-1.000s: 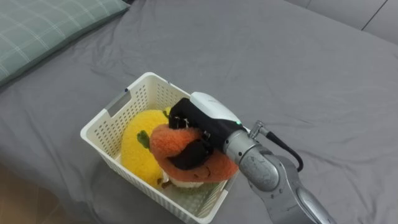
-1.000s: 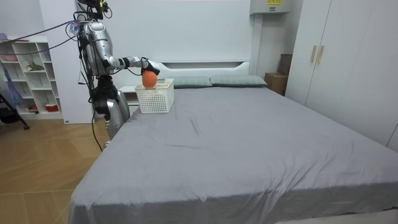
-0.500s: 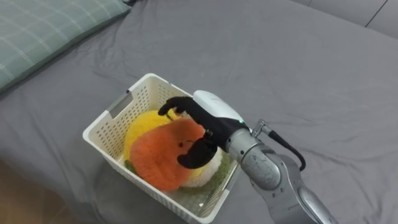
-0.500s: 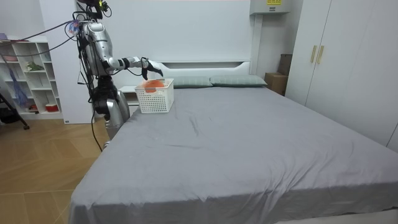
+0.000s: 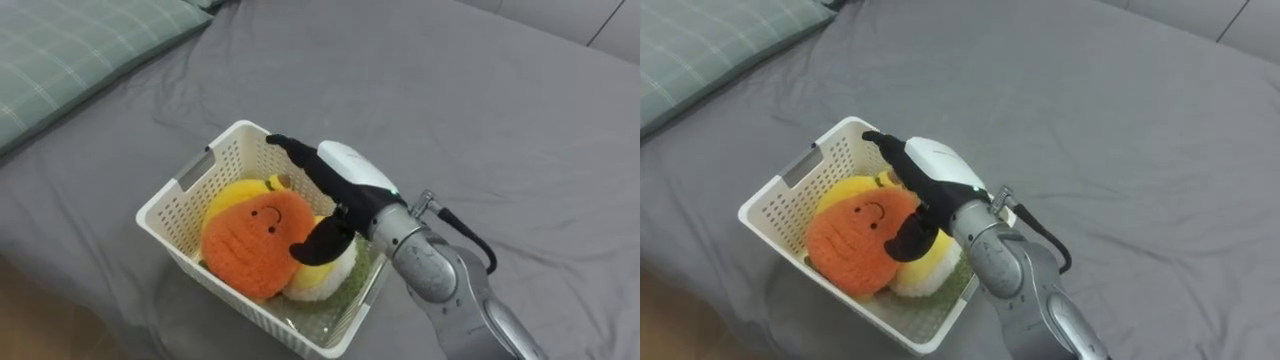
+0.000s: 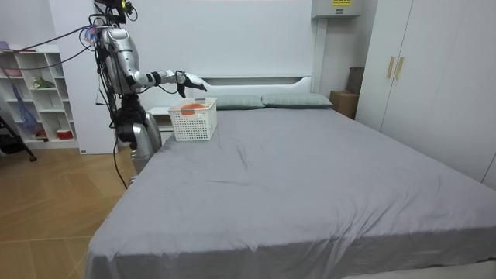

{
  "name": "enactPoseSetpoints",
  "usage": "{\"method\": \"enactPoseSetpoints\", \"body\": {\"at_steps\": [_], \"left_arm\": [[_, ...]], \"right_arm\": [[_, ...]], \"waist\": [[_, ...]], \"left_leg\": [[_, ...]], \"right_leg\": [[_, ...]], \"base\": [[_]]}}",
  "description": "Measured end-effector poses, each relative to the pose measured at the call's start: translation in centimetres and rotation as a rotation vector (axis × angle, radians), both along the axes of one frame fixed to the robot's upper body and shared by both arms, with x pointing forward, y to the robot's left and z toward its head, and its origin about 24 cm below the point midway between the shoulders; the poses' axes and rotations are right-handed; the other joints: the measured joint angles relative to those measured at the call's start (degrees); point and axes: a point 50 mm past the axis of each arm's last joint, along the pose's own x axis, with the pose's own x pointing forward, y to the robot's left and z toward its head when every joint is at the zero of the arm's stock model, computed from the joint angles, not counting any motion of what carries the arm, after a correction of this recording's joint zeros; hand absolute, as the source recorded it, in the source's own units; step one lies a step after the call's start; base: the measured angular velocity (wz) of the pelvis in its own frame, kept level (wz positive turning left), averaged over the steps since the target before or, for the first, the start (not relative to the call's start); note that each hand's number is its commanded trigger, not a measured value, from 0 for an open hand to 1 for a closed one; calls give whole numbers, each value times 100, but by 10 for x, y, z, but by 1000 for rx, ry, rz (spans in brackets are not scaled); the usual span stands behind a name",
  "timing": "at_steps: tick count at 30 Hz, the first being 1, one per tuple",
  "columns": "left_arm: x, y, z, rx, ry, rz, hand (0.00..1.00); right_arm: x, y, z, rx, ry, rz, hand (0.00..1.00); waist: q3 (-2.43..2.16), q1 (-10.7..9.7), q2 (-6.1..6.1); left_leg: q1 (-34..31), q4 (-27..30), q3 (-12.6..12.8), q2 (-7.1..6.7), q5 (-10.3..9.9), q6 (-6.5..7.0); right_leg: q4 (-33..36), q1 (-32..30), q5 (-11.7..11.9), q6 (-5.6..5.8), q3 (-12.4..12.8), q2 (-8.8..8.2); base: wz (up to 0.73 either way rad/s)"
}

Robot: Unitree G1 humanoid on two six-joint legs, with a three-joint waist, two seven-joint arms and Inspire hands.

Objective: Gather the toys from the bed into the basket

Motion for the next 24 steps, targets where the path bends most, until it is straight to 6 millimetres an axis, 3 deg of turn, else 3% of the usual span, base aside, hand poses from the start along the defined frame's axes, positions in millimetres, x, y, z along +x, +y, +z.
{"method": "enactPoseSetpoints", "body": {"at_steps": [4, 6, 9, 15, 20, 24], "left_arm": [[0, -2, 0, -3, -9, 3, 0], [-1, -3, 0, -4, -14, 4, 0], [-5, -1, 0, -7, -16, 33, 0], [-27, 1, -2, 1, 9, 73, 0], [-41, 3, -3, 2, 22, 106, 0], [-45, 9, -2, 11, 5, 167, 0]], "right_arm": [[4, -9, 6, 54, -48, -52, 0], [7, -15, 10, 77, -79, -86, 0], [13, -30, 20, 133, -140, -163, 0], [9, -65, 28, 271, -239, -341, 0], [-3, -104, 23, 322, -266, -498, 0], [-14, -134, 18, 356, -274, -635, 0]], "waist": [[-10, -32, 19], [-43, -117, 12], [-39, -242, 19], [-19, -698, 107], [-114, -1069, 199], [-116, -1290, 192]], "left_leg": [[86, -19, 37, -3, 6, 8], [100, -21, 27, -4, 6, 9], [141, -18, 51, -2, 6, 10], [265, -45, 156, 5, -4, 22], [312, -94, 337, 42, -13, 30], [319, -100, 401, 72, -16, 19]], "right_leg": [[0, 50, 0, 0, 62, -3], [0, 66, 0, 0, 60, -4], [2, 101, 0, 0, 68, -8], [10, 173, 0, 0, 200, -9], [15, 170, 0, 1, 291, -8], [12, 150, 0, 2, 341, -6]], "base": [[-3], [0], [-4], [-10], [-15], [-9]]}}
